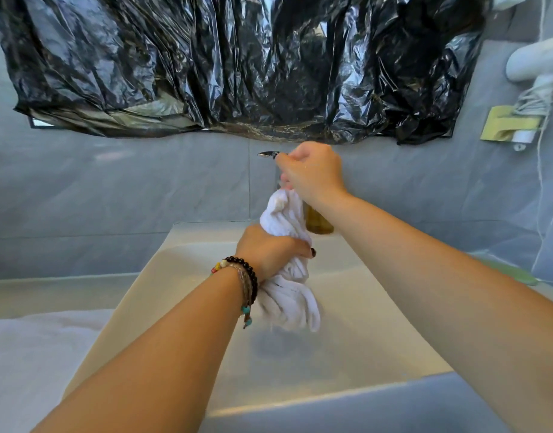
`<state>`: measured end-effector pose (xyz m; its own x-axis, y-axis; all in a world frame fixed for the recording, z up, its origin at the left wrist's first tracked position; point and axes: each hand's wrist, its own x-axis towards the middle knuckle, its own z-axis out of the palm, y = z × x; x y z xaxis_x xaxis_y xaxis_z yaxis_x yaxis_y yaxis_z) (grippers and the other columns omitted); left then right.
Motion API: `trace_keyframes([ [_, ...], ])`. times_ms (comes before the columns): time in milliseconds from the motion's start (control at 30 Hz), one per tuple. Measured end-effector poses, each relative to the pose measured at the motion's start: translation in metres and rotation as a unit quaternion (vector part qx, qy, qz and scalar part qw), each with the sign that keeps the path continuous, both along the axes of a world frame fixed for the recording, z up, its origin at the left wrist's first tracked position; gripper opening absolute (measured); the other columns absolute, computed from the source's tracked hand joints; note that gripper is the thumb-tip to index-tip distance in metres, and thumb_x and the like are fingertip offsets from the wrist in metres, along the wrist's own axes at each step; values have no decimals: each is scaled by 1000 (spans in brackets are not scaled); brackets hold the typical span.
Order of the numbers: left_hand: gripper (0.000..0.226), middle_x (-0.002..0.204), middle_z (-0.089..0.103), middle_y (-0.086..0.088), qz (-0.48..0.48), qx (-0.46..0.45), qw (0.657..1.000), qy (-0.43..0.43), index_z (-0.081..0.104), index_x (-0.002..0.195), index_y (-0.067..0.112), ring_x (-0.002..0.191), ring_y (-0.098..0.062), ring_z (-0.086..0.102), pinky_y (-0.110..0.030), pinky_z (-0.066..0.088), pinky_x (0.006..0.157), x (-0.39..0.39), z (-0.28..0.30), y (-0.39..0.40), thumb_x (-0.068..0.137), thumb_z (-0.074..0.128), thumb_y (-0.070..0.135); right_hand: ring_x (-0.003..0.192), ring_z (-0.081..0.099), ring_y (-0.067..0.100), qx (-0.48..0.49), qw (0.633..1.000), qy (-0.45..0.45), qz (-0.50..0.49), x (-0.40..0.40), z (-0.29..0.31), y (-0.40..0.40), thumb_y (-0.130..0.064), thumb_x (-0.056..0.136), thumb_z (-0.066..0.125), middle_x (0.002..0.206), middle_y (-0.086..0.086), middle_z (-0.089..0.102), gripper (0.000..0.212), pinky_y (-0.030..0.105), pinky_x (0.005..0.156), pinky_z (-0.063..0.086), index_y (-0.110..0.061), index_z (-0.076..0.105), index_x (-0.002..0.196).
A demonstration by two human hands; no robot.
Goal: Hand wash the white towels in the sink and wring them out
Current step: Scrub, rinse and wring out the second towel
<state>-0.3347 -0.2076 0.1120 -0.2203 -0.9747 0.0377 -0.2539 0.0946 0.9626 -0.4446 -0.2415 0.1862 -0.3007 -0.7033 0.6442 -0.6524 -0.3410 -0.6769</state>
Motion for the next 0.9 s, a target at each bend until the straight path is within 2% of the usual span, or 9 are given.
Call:
trace_keyframes([
  [67,41,89,75,-6,19,45,999,10,66,94,16,82,-24,72,-38,60,82,4,-4,-6,61,89,24,78,63,18,-51,994,92,-35,-7,11,-11,-35,83,68,76,-3,64,17,30,71,51,-21,60,84],
  [200,46,92,72,-7,61,79,995,26,61,96,16,84,-27,71,-41,60,84,9,-11,-18,61,90,27,89,60,23,-1,951,306,-36,-1,21,-38,-42,81,72,94,0,65,37,35,73,51,-22,57,109],
  [333,48,93,72,-9,67,108,991,42,60,98,15,84,-29,71,-43,60,83,10,-13,-24,62,89,28,92,60,31,-30,894,440,-85,5,28,-61,-27,92,62,104,10,65,19,38,76,51,-16,58,106],
  [400,48,95,71,-9,59,115,991,27,58,96,16,86,-28,70,-43,59,85,8,-15,-24,63,89,29,92,61,34,-39,882,460,-96,3,36,-67,-20,94,59,102,12,64,11,39,75,51,-13,61,103],
  [567,55,99,71,-9,53,121,991,10,59,103,17,89,-29,70,-43,59,85,2,-20,-24,60,90,33,89,63,22,-28,980,188,-54,-9,47,-71,-24,86,70,95,3,67,11,38,81,55,-13,70,89],
  [667,52,98,72,-9,62,122,990,35,60,102,16,89,-29,70,-43,59,86,1,-22,-26,62,90,31,76,67,19,-136,990,-24,22,-5,17,-49,-14,89,63,77,0,66,3,34,76,56,-15,64,92],
  [733,45,94,73,-10,76,119,988,68,62,98,14,87,-28,71,-43,60,85,1,-23,-27,65,89,28,76,66,22,-167,959,-228,34,1,-9,-33,-10,90,54,81,6,67,10,35,70,57,-19,59,92],
  [800,37,90,73,-10,90,116,985,95,63,93,14,85,-28,71,-43,60,84,-1,-22,-26,67,88,24,73,62,21,-136,894,-428,11,1,-23,-29,-7,90,48,83,7,65,15,33,68,54,-15,60,96],
  [900,34,86,72,-10,114,117,979,119,62,88,13,82,-27,72,-42,60,83,-4,-20,-23,68,87,23,70,57,20,-57,787,-614,-5,-13,-30,-31,-8,94,47,83,8,61,19,29,66,46,0,64,98],
])
